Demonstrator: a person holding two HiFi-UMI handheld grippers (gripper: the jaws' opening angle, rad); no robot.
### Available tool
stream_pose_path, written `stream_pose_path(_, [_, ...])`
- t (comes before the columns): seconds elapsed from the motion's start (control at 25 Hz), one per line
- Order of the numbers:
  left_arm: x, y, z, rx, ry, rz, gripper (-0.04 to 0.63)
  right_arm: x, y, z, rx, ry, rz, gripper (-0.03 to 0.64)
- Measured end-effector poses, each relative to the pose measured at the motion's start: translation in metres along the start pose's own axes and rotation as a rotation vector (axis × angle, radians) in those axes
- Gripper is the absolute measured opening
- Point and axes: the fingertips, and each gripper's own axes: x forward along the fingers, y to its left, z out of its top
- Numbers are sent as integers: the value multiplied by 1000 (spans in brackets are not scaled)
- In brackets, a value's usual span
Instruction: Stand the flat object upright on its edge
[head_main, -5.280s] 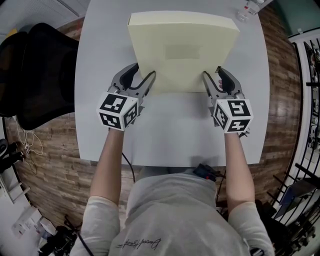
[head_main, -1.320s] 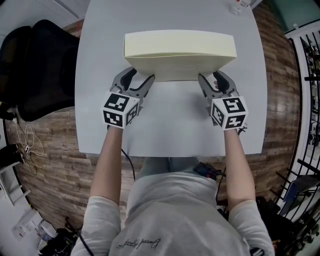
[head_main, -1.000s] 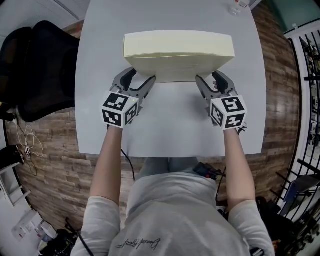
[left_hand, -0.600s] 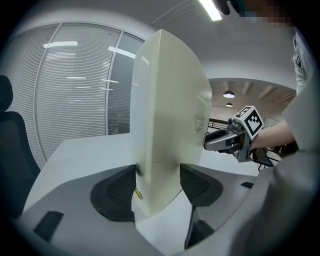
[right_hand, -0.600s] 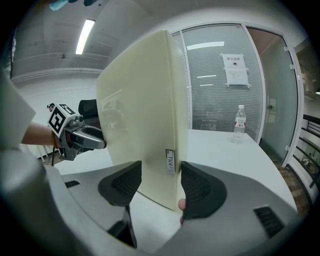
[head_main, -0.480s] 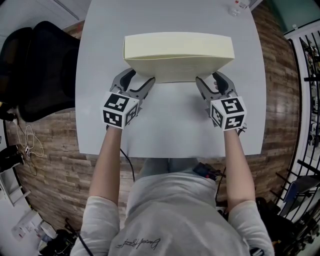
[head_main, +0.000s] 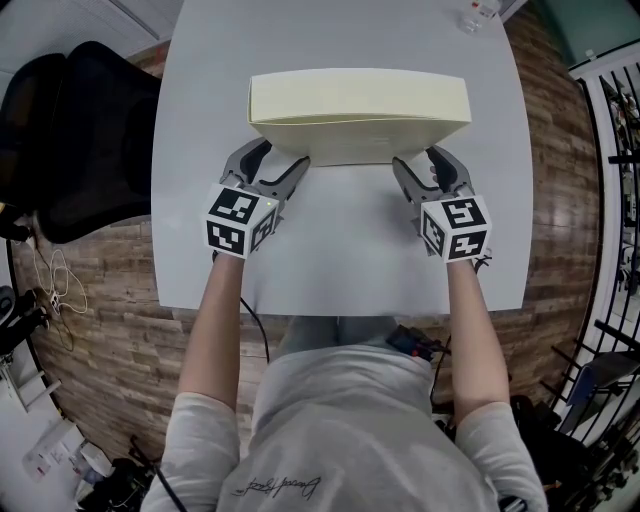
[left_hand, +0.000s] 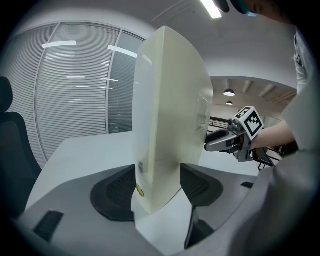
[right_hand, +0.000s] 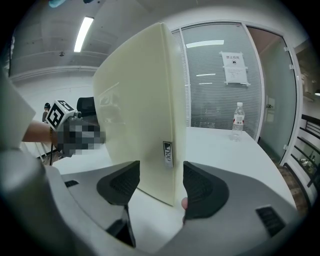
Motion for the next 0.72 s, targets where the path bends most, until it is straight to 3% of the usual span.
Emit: stream_pose_path(0.72, [-18, -4, 2, -36, -26, 27, 287, -17, 4, -2, -12, 2, -2, 267])
